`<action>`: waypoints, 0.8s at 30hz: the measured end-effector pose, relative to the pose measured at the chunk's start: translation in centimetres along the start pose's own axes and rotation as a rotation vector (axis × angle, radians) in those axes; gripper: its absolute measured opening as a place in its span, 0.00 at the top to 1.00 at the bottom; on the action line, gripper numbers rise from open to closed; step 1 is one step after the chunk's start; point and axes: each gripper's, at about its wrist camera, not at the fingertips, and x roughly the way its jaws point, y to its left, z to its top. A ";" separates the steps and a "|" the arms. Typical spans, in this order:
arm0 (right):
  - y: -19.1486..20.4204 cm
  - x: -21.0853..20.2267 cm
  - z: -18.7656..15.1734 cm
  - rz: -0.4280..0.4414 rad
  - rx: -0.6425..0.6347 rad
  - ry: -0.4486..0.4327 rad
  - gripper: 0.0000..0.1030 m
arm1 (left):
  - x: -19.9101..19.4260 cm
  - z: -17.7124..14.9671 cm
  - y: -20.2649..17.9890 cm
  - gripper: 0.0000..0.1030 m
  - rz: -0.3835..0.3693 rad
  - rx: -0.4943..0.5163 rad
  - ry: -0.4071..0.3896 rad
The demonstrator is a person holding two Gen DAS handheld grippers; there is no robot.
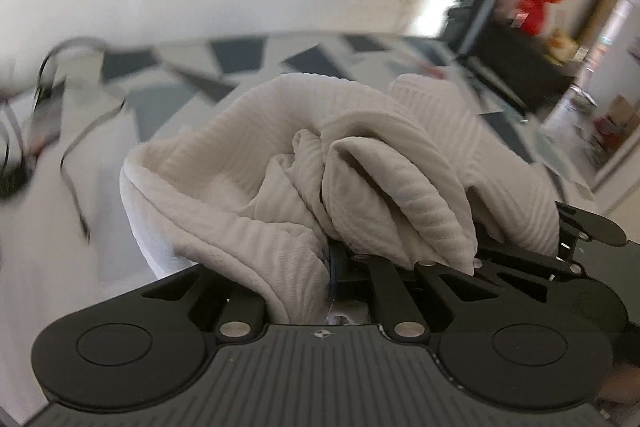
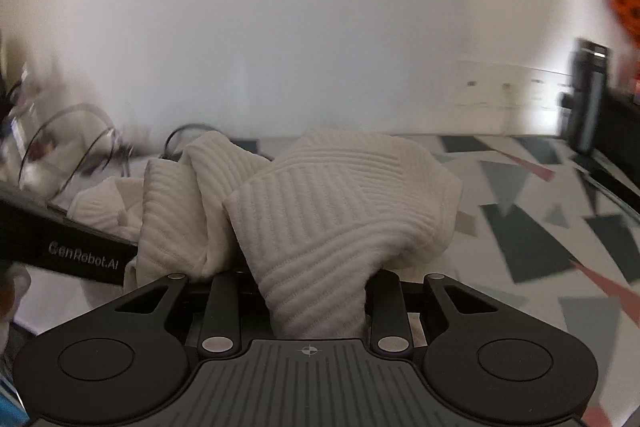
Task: Fold clothes
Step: 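Carry the white top with both grippers to the patterned table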
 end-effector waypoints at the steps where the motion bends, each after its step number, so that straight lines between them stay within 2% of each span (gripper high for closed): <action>1: -0.6 0.4 -0.1 0.021 -0.014 -0.002 0.75 | 0.5 -0.1 -0.1 0.91 0.015 -0.024 0.004; 3: -2.2 0.9 -0.1 0.051 -0.024 -0.011 0.75 | 1.4 -0.2 -0.5 0.91 0.051 -0.088 -0.001; 8: -13.0 1.7 1.9 0.106 0.119 0.005 0.78 | 3.5 0.3 -2.1 0.90 0.147 -0.272 -0.034; 11: -18.1 1.7 2.8 0.093 0.116 0.014 0.78 | 3.5 1.2 -3.9 0.90 0.186 -0.321 -0.078; 14: -23.1 1.9 3.3 0.068 0.115 0.014 0.78 | 4.6 2.1 -6.9 0.90 0.215 -0.310 -0.097; 17: -27.2 2.3 3.2 0.038 0.092 0.029 0.78 | 6.3 2.7 -9.1 0.90 0.207 -0.324 -0.073; 21: -30.9 3.4 2.3 0.045 0.099 0.060 0.73 | 9.3 2.6 -11.4 0.89 0.203 -0.328 -0.017; 23: -32.7 4.0 1.9 0.050 0.102 0.076 0.71 | 10.4 2.4 -12.3 0.75 0.204 -0.319 0.004; 24: -33.2 3.8 1.5 0.058 0.116 0.072 0.68 | 10.7 2.3 -12.7 0.72 0.212 -0.320 0.009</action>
